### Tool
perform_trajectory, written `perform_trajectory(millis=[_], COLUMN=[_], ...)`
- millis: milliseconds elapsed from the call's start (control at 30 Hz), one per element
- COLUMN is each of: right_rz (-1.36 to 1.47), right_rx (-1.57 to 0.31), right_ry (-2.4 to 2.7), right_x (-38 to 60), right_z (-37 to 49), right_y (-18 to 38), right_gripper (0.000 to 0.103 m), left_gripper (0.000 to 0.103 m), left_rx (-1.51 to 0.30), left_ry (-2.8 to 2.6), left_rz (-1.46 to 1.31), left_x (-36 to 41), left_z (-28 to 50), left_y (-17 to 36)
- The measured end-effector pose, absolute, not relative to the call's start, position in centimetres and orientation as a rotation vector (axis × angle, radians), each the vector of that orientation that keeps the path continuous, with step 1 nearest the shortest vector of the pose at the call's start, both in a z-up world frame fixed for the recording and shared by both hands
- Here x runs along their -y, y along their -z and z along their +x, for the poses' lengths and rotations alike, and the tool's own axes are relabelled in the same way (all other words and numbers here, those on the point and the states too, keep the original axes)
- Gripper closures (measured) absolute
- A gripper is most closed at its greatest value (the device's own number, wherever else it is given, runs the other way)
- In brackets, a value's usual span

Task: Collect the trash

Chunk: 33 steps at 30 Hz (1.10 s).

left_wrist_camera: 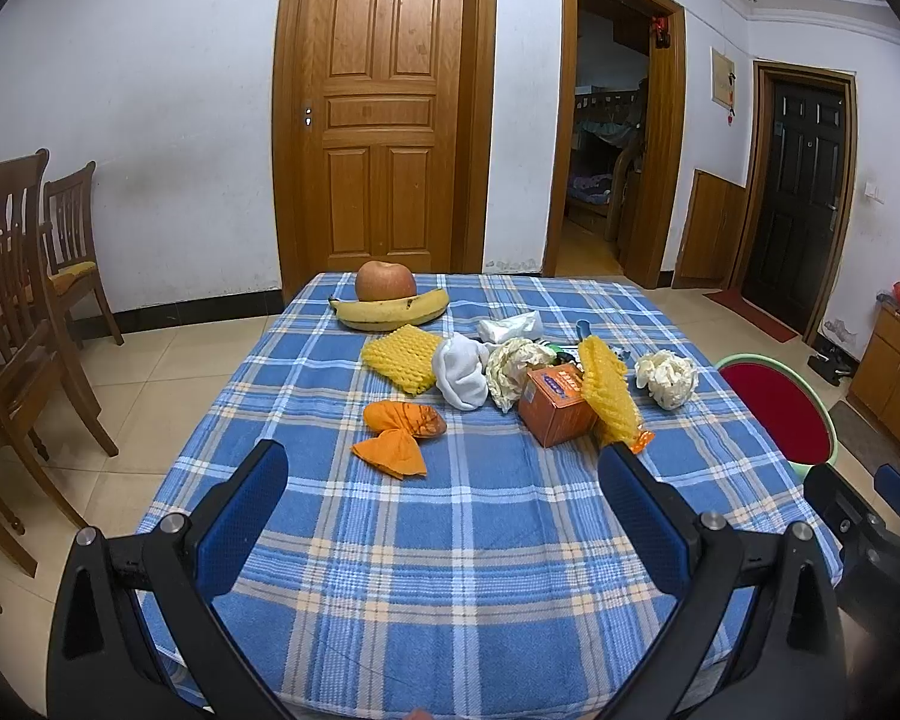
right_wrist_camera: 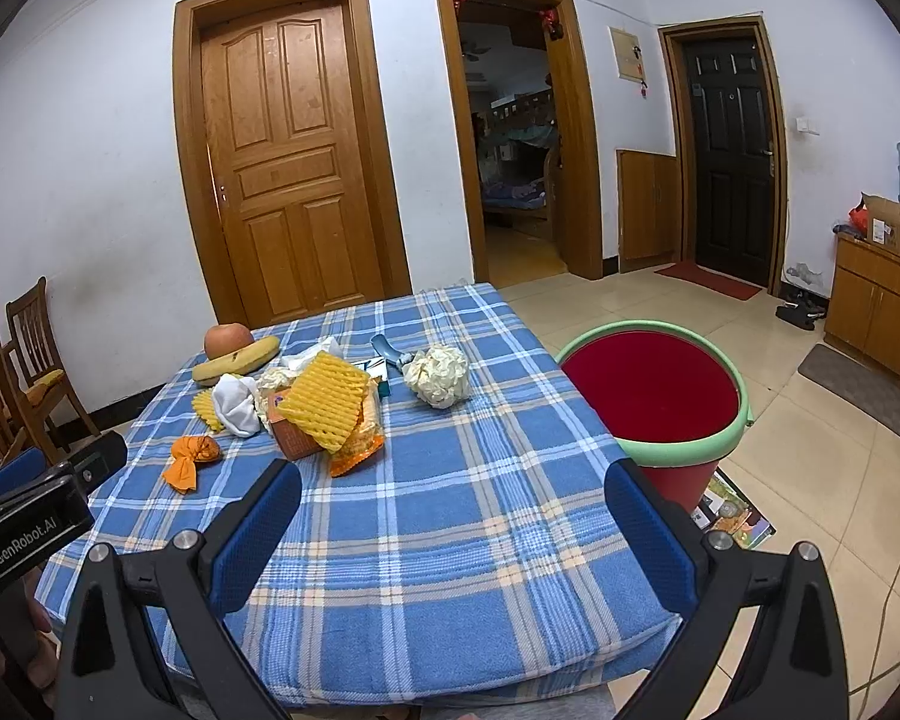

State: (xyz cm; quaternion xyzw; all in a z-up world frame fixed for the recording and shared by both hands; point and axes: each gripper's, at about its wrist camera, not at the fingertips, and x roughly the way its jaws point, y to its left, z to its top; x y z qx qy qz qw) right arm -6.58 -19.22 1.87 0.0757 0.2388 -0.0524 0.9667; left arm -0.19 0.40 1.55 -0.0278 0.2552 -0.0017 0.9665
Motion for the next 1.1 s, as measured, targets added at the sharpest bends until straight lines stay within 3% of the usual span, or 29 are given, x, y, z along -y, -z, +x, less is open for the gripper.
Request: perform_trajectory(millis=[1100], right_rz=[0.145], right_rx=[-0.51], right_ry=[0.102], right_x=[18.65], right_z=[-6.03], right_y=[-1.46], right_gripper=[0.0], left_gripper=[0.001], left_rx=[-0.547], left_ry=[-0.008], left_rz=[-0.062], left_x=[-0.73], left_z=[0.6], left_y=[-0.55])
